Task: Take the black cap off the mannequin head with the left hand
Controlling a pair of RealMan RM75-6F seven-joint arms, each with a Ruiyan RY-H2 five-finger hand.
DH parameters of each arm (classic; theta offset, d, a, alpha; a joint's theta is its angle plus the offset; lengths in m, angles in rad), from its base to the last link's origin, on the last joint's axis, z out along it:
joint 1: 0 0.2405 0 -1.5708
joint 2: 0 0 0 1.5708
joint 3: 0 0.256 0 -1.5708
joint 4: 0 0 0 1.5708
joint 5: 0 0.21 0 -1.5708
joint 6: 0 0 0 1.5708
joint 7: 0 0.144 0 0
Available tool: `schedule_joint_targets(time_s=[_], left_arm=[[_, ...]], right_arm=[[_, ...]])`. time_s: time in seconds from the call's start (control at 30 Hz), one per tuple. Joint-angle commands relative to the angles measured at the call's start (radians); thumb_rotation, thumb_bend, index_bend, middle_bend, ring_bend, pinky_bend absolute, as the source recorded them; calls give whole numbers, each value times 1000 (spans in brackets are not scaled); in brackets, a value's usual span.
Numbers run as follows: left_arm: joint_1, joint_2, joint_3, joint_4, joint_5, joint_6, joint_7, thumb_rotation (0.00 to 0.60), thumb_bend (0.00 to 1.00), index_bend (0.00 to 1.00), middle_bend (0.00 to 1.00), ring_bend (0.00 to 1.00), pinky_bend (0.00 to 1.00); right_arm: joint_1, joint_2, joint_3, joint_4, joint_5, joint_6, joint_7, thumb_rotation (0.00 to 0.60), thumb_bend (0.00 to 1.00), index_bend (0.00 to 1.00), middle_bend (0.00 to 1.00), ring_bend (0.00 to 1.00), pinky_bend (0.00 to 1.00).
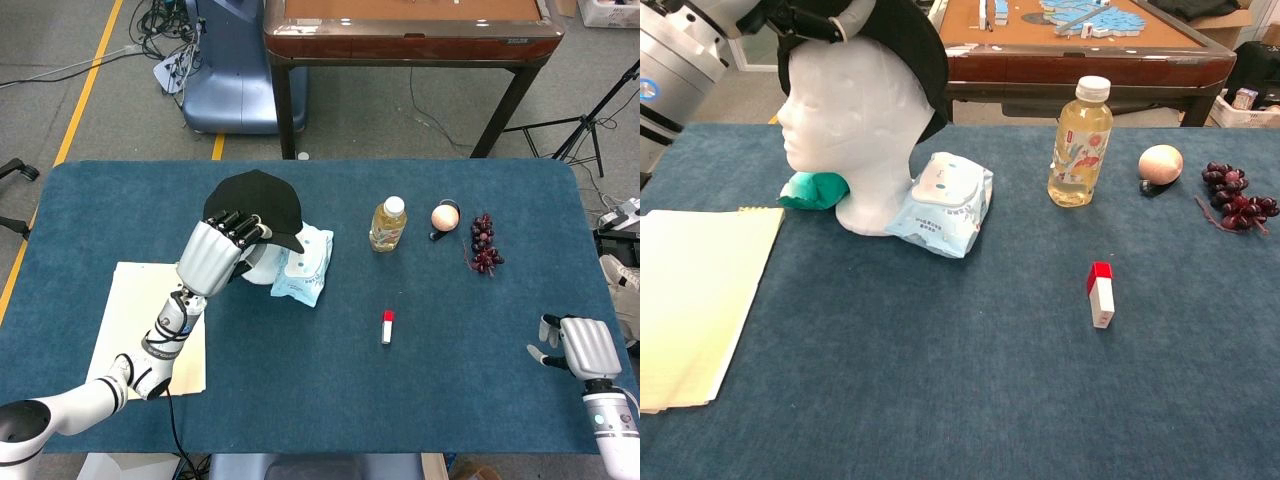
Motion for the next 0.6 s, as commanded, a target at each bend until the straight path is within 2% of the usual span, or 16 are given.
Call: schedule_joint_targets(time_s=[0.03, 0.6], left_arm=[[-4, 2, -3, -5, -3, -4, 5, 600, 589, 555, 575, 520, 666], [-51, 11, -34, -11, -48, -69, 30, 600, 588, 553, 575, 520, 666]], right_arm=[[0, 0, 0, 1, 1, -1, 1, 600, 183, 649, 716, 579, 606], [2, -2, 1, 11, 3, -6, 10, 600, 183, 649, 716, 579, 606]])
